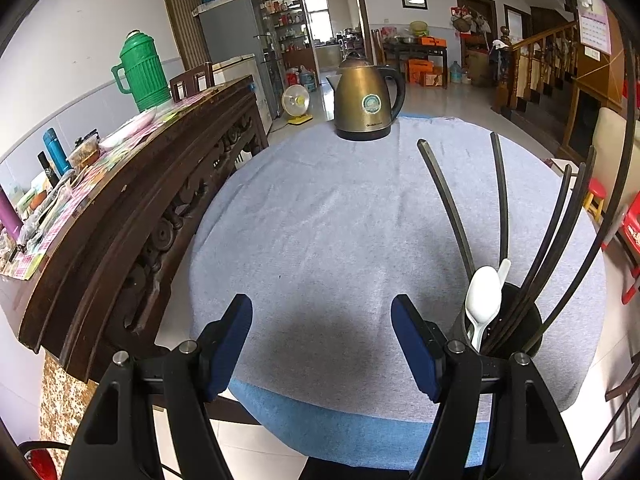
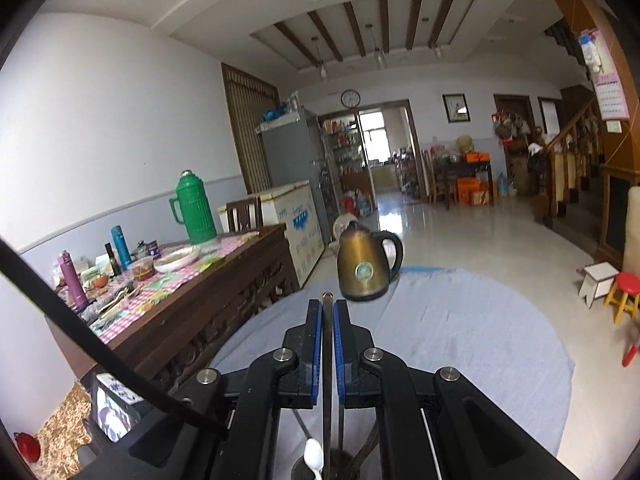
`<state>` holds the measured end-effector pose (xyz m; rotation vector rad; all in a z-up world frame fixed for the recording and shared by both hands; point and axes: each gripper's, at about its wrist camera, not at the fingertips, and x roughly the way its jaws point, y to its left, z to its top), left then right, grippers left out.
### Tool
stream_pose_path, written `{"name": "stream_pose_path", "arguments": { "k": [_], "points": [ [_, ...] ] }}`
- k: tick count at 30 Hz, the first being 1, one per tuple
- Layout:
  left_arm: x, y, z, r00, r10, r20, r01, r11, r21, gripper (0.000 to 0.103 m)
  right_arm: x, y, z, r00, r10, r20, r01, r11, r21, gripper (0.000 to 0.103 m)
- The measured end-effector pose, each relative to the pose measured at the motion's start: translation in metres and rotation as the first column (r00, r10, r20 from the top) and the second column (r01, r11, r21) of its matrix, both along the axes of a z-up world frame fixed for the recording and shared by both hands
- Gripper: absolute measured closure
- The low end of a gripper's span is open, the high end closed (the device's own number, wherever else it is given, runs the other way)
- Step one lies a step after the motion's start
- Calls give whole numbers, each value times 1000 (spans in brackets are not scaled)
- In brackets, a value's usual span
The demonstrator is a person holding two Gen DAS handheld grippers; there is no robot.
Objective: Organize utensils
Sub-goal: 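Lower the chopstick into the grey cup and open the right tool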
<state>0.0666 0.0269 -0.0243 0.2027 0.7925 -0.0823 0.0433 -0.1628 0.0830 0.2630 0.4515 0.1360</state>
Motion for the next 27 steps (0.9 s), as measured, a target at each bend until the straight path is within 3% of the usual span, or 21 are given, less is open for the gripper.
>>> {"name": "stream_pose_path", "arguments": {
  "k": [27],
  "points": [
    [-1,2,-3,1000,-2,-6,2,1000,-13,30,-10,12,-57,987,65,-146,-61,998,27,97]
  ]
}}
